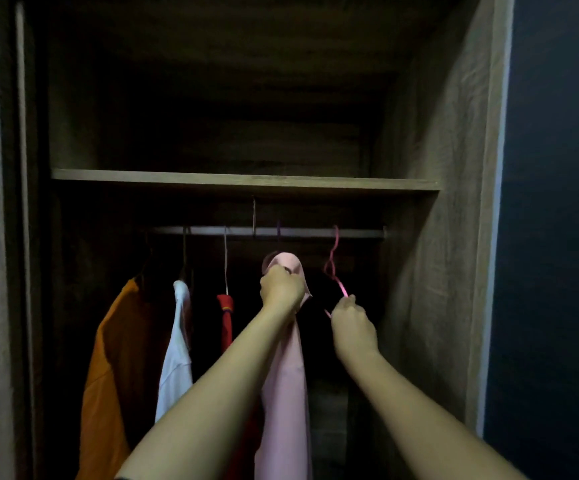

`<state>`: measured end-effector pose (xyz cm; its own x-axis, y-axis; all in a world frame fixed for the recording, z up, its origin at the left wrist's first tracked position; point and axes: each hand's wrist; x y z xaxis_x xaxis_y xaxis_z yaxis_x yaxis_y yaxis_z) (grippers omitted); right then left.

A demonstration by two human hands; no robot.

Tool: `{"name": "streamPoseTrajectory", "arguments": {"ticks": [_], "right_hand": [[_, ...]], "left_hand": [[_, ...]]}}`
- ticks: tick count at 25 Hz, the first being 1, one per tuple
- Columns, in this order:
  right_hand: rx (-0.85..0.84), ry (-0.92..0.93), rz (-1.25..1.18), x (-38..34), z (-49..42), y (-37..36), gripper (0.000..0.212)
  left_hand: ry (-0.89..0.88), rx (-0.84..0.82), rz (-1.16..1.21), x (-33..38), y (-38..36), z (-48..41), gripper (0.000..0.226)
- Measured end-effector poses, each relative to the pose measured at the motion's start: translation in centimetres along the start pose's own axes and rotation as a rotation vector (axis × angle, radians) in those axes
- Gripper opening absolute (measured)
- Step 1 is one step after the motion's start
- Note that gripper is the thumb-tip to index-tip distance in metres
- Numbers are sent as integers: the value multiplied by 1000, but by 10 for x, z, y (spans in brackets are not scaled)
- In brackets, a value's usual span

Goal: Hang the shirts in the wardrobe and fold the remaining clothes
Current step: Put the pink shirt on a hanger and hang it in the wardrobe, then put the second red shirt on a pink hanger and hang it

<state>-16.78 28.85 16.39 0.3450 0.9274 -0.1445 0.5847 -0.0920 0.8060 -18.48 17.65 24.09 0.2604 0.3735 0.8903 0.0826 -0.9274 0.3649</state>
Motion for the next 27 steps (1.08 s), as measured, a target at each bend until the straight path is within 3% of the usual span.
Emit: {"name": "streamPoseTrajectory", "arguments": {"ticks": [3,10,15,19,25,27], "right_hand": [[85,14,11,5,1,9,50],[64,86,77,21,-9,-8,53],[-17,33,162,21,-1,8,48],[-11,82,69,16,8,31,54],[244,283,-345,-48,34,33,46],[247,383,-437,-85,53,21,51]], "left_hand": [[-13,4,-33,8,-9,-22,35],[44,-23,-137,-15,-40,-52,35],[126,-105,-91,-24,-44,-57,61],[-6,-163,-126,-23,-25,-46,45],[-252,123,-241,-59,73,3,41],[-323,199,-307,-91,114,32,41]]}}
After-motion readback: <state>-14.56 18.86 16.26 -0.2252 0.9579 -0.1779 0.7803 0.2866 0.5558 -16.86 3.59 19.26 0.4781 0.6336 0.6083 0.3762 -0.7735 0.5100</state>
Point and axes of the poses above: each hand's wrist, its own z-axis away from the middle knuckle, its own y-axis out of the back of the hand, x = y × z, and after that the axes turned 1 degree about y, right-handed
